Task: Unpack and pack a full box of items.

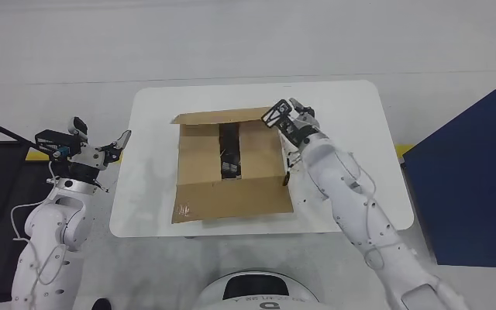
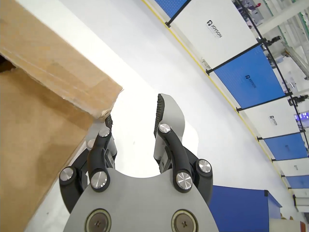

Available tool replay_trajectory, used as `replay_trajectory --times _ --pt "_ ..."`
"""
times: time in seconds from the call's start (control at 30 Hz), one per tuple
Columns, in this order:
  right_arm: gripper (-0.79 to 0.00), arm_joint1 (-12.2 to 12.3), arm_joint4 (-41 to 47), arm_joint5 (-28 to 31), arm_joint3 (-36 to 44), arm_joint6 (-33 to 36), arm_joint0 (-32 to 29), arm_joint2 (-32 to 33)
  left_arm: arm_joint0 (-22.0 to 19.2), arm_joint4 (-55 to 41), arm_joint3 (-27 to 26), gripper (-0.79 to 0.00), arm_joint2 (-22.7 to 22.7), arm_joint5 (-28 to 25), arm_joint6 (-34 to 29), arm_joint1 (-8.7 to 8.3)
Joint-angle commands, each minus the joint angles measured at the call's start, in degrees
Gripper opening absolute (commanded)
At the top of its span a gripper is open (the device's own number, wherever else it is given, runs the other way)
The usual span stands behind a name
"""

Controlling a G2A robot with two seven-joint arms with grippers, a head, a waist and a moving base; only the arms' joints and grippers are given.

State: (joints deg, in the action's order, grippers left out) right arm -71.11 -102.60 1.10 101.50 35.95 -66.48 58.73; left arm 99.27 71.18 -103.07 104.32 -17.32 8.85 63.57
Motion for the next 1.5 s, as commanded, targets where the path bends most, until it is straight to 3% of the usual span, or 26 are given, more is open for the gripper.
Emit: replay_trajectory --times 0.0,0.27,0.4,0.5,0.6,0.63,0.67,0.77,0.87,1.0,1.13,1.23,1.3,1.47 --pt "-0.449 -0.6 1.2 -1.2 -2.0 0.9 3.1 -0.4 0.0 0.0 0.0 0.0 0.0 0.0 0.0 0.0" --pt "-0.465 -5.8 11.8 -0.9 -23.1 13.6 22.7 -8.1 0.0 0.0 0.0 0.0 0.0 0.0 0.0 0.0" --pt "-0.416 -8.2 14.9 -1.0 -31.3 16.1 27.6 -12.1 0.0 0.0 0.0 0.0 0.0 0.0 0.0 0.0" --pt "-0.409 -9.4 15.9 -3.3 -33.7 14.2 29.4 -13.1 0.0 0.0 0.0 0.0 0.0 0.0 0.0 0.0" --pt "-0.394 -9.6 16.0 -5.4 -31.8 11.7 28.6 -12.0 0.0 0.0 0.0 0.0 0.0 0.0 0.0 0.0" --pt "-0.36 -9.5 15.9 -6.1 -30.4 11.0 27.9 -11.3 0.0 0.0 0.0 0.0 0.0 0.0 0.0 0.0" --pt "-0.271 -9.3 15.8 -6.2 -28.6 10.1 26.9 -10.4 0.0 0.0 0.0 0.0 0.0 0.0 0.0 0.0" --pt "-0.219 -8.1 17.2 -4.2 -22.0 6.9 22.4 -6.4 0.0 0.0 0.0 0.0 0.0 0.0 0.0 0.0" --pt "-0.166 -6.5 18.4 0.4 -14.3 4.6 16.7 -1.2 0.0 0.0 0.0 0.0 0.0 0.0 0.0 0.0" --pt "-0.006 -4.1 18.4 9.7 -4.2 3.7 7.7 6.6 0.0 0.0 0.0 0.0 0.0 0.0 0.0 0.0" --pt "0.0 -2.0 19.1 23.7 3.0 4.4 -0.3 12.3 0.0 0.0 0.0 0.0 0.0 0.0 0.0 0.0" --pt "0.0 -1.1 18.7 34.4 4.6 6.9 -2.9 12.2 0.0 0.0 0.0 0.0 0.0 0.0 0.0 0.0" --pt "0.0 -1.1 18.7 35.3 3.7 6.0 -2.7 11.0 0.0 0.0 0.0 0.0 0.0 0.0 0.0 0.0" --pt "-0.015 -2.4 15.8 31.0 -3.3 4.7 3.3 3.7 0.0 0.0 0.0 0.0 0.0 0.0 0.0 0.0"
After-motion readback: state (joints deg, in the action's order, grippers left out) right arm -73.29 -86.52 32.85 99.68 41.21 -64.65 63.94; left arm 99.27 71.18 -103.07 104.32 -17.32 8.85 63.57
